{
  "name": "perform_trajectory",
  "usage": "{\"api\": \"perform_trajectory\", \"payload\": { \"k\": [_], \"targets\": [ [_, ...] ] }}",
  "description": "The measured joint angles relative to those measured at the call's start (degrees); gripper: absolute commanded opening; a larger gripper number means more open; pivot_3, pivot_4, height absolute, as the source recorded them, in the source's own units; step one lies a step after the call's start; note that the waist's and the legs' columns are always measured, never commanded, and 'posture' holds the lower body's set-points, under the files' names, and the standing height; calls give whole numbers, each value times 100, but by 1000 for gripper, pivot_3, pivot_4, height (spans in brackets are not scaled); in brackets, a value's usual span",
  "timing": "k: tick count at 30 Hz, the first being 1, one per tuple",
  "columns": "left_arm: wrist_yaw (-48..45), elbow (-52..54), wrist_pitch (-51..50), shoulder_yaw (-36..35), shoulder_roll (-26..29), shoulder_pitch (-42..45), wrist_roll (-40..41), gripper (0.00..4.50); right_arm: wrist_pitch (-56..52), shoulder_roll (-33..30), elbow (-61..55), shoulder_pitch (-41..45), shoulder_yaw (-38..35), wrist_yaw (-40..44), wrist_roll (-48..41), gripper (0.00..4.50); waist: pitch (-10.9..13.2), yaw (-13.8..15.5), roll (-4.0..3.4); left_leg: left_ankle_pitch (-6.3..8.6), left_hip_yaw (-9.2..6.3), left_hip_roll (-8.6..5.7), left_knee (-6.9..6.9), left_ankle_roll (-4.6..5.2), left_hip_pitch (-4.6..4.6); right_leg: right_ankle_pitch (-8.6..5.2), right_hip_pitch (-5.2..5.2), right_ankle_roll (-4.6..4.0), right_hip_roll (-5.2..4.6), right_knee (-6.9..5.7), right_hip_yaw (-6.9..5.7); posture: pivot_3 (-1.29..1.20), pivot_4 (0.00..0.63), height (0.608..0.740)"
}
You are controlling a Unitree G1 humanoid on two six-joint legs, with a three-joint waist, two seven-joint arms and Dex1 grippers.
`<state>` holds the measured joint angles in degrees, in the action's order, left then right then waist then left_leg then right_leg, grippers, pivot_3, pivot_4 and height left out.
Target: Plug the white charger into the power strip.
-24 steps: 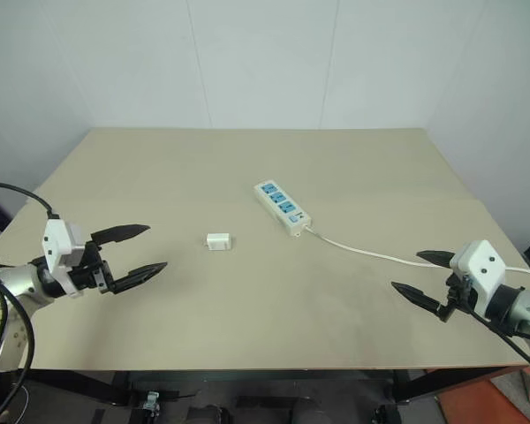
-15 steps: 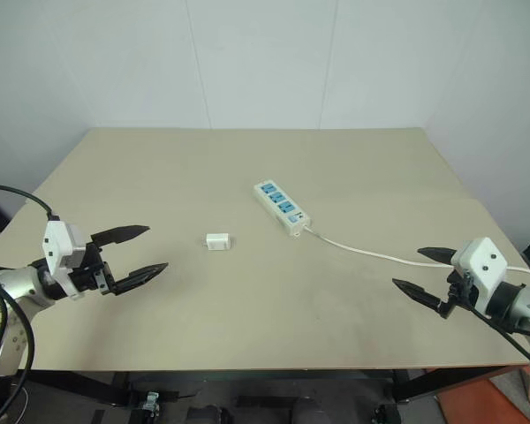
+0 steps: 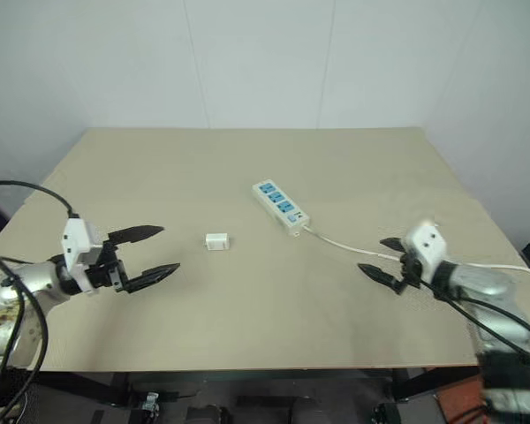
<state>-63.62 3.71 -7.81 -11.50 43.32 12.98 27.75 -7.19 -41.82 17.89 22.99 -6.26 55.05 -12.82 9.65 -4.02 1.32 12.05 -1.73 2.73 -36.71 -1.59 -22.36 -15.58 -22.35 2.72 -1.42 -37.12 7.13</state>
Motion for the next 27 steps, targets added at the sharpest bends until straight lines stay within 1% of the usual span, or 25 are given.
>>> {"api": "perform_trajectory", "payload": {
  "k": [4, 7, 12, 13, 14, 19, 21, 25, 26, 27],
  "targets": [
    [-306, -90, -497, 70, 209, 264, 243, 4478, 244, 460, 1122, 953, 448, -248, 453, 4500, 1, -6, 0, 0, 0, 1, 6, 0, -5, 3, -5, -6, -1, 2, -1, 0, 150, 740],
    [-429, -56, -670, 87, 374, 242, 271, 4478, 337, 854, 1999, 1591, 642, -409, 691, 4500, 3, -29, -1, 0, 0, 1, 13, 0, -5, 22, -9, -38, -1, 3, 0, 0, 150, 740],
    [-358, 7, -763, 116, 384, 141, 260, 4478, 469, 1113, 3148, 2251, 934, -427, 1046, 4500, 5, 4, 0, 0, -3, 0, 19, 0, -10, 26, -12, -45, -3, 6, -5, 0, 150, 740],
    [-330, 10, -761, 116, 385, 135, 244, 4500, 483, 1151, 3334, 2367, 957, -403, 1063, 4119, 4, -2, 0, 0, -2, 0, 19, 0, -9, 26, -11, -45, -3, 6, -4, 0, 150, 740],
    [-322, 15, -758, 119, 385, 133, 205, 4500, 492, 1171, 3464, 2461, 978, -375, 1095, 3930, 4, -10, 0, 0, -1, 0, 19, 0, -8, 26, -11, -46, -4, 6, -3, 0, 150, 740],
    [-279, 20, -748, 120, 383, 21, 148, 4500, 807, 1247, 3880, 2677, 1052, -216, 1230, 2304, 4, -27, 0, 0, -2, 1, 19, 0, 3, 27, -5, -46, -1, 1, -4, 0, 150, 740],
    [-267, 21, -737, 120, 377, 20, 143, 4500, 844, 1259, 3936, 2714, 1074, -180, 1276, 1526, 4, -32, 0, 0, -2, 1, 18, 0, 6, 27, -1, -45, -1, 1, -3, 0, 150, 740],
    [-240, 14, -691, 135, 323, 21, 71, 4500, 954, 1261, 3968, 2729, 1072, -153, 1328, 177, 4, -33, 0, 0, -3, 2, 18, 0, 7, 27, 0, -45, 0, 2, -4, 0, 150, 740],
    [-238, 4, -685, 144, 308, 27, 53, 4500, 980, 1261, 3958, 2727, 1074, -144, 1337, 23, 4, -35, 0, 0, -3, 2, 18, 0, 6, 27, 0, -46, -1, 2, -4, 0, 150, 740],
    [-240, -14, -675, 161, 275, 52, 33, 4500, 1011, 1262, 3923, 2704, 1072, -140, 1350, 23, 4, -36, 0, 0, -3, 2, 19, 0, 5, 27, -1, -46, -1, 3, -3, 0, 150, 740]
  ]
}}
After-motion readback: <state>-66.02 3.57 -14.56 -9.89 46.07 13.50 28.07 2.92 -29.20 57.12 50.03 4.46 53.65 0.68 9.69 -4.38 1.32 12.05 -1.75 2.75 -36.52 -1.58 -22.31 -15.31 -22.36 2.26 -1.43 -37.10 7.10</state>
